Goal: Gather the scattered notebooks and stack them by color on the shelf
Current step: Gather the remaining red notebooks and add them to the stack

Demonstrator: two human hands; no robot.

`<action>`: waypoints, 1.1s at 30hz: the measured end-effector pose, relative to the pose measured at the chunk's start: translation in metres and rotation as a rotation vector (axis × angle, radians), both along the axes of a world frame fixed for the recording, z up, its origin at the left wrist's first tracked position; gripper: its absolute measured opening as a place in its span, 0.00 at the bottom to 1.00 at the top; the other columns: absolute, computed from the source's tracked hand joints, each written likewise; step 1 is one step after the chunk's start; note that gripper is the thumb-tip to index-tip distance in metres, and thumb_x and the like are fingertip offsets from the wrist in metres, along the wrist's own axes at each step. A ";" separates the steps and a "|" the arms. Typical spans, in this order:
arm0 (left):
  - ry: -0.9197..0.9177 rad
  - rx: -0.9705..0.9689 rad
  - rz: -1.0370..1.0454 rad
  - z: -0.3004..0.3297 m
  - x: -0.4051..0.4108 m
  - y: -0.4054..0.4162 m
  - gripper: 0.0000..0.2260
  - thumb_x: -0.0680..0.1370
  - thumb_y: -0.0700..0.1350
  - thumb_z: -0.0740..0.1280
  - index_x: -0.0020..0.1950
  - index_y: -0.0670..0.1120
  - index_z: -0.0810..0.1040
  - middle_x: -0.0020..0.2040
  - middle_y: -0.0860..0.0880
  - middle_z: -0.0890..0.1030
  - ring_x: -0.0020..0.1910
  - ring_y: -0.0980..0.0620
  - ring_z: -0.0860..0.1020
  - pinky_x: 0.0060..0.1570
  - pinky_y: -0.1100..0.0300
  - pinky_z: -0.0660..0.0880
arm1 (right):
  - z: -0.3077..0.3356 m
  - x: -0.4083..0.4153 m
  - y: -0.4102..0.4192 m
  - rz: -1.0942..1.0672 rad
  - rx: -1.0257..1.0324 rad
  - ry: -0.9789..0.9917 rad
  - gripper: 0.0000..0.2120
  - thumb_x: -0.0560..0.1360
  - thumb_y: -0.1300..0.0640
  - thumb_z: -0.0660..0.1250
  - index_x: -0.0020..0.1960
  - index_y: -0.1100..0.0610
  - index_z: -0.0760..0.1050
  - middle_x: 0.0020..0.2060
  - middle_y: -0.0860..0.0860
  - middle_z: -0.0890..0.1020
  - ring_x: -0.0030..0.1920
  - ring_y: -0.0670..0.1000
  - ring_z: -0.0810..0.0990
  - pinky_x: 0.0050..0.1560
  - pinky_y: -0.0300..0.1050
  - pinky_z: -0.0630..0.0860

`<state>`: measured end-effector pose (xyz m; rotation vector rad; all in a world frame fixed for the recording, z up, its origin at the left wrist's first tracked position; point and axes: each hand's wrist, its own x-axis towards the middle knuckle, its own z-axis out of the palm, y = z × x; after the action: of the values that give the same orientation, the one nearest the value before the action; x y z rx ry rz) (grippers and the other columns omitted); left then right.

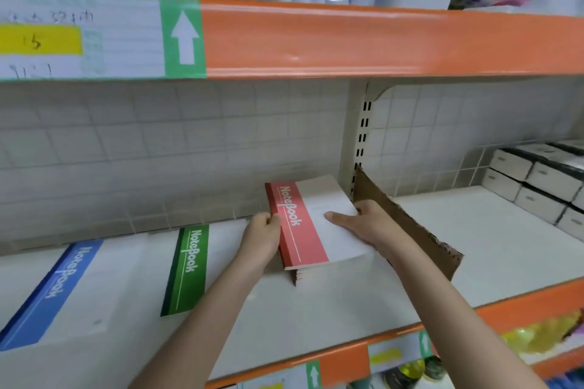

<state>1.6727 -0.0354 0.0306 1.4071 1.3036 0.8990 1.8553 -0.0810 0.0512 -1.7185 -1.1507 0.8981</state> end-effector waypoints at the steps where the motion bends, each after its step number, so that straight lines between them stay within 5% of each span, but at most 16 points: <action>1: 0.024 0.023 -0.003 -0.001 0.001 0.003 0.10 0.82 0.44 0.56 0.45 0.42 0.73 0.34 0.46 0.76 0.32 0.48 0.73 0.34 0.60 0.66 | 0.000 0.003 0.005 -0.003 -0.001 -0.036 0.14 0.71 0.50 0.74 0.47 0.61 0.79 0.42 0.53 0.84 0.41 0.52 0.83 0.35 0.39 0.75; 5: 0.048 0.048 -0.031 -0.005 0.004 0.013 0.12 0.81 0.41 0.57 0.39 0.43 0.73 0.24 0.49 0.70 0.25 0.50 0.68 0.28 0.61 0.63 | -0.004 0.014 0.019 -0.037 0.004 -0.216 0.14 0.70 0.48 0.74 0.37 0.56 0.74 0.33 0.48 0.78 0.33 0.46 0.76 0.27 0.35 0.66; 13: 0.122 0.093 0.001 -0.015 0.011 0.029 0.13 0.80 0.39 0.59 0.36 0.44 0.75 0.24 0.49 0.72 0.21 0.56 0.70 0.24 0.66 0.65 | -0.018 0.019 0.035 -0.062 0.026 -0.435 0.19 0.69 0.43 0.73 0.48 0.58 0.76 0.41 0.50 0.79 0.44 0.53 0.77 0.38 0.43 0.70; 21: 0.203 0.164 0.029 -0.020 0.015 0.036 0.15 0.79 0.40 0.61 0.32 0.45 0.76 0.24 0.51 0.74 0.18 0.60 0.70 0.26 0.67 0.67 | -0.027 0.021 0.044 -0.054 -0.031 -0.610 0.22 0.70 0.39 0.70 0.49 0.58 0.75 0.42 0.52 0.81 0.42 0.54 0.78 0.35 0.43 0.70; 27: 0.254 0.219 0.029 -0.022 0.017 0.035 0.11 0.79 0.37 0.61 0.44 0.33 0.81 0.25 0.50 0.74 0.16 0.61 0.70 0.21 0.72 0.66 | -0.031 0.019 0.044 -0.052 -0.041 -0.772 0.24 0.72 0.38 0.67 0.52 0.59 0.74 0.48 0.54 0.80 0.47 0.55 0.79 0.39 0.44 0.72; 33: 0.300 0.290 0.024 -0.026 0.017 0.035 0.12 0.79 0.38 0.60 0.44 0.31 0.79 0.28 0.44 0.76 0.19 0.59 0.72 0.24 0.68 0.68 | -0.033 0.018 0.043 -0.052 -0.033 -0.823 0.26 0.73 0.38 0.66 0.56 0.61 0.74 0.56 0.58 0.76 0.58 0.57 0.73 0.50 0.47 0.73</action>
<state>1.6897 -0.0004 0.0042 1.8101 1.4551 0.9471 1.8730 -0.0384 0.0177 -2.2092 -1.5899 0.1412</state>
